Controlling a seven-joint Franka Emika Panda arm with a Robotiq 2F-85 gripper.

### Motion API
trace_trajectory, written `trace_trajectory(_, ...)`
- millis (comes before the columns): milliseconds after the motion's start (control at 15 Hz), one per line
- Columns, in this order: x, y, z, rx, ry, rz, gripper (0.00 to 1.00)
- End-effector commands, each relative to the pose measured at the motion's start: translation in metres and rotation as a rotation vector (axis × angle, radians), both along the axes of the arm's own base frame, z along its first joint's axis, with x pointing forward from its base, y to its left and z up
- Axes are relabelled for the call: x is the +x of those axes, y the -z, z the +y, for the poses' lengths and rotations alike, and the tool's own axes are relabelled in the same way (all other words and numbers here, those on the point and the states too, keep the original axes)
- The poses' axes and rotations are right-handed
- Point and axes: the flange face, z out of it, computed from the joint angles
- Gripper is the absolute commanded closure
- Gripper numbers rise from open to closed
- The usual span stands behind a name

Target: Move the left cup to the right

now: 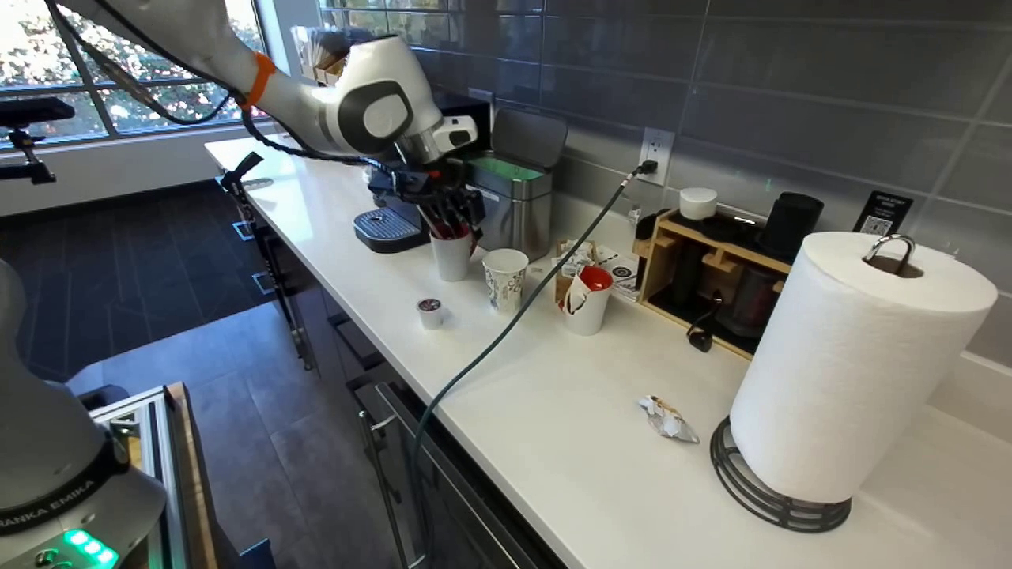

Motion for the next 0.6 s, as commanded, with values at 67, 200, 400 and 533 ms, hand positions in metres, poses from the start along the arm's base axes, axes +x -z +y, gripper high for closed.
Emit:
trace_trajectory(67,-0.068,-0.067,-0.007,0.046,0.060,0.089,0.06)
trace_trajectory(200,-0.086,-0.086,-0.020,0.080,0.109,0.118,0.00)
trace_trajectory(400,-0.115,-0.101,-0.057,0.173,0.167,0.093,0.00)
trace_trajectory(533,-0.098,-0.105,-0.049,0.132,0.163,0.088,0.00)
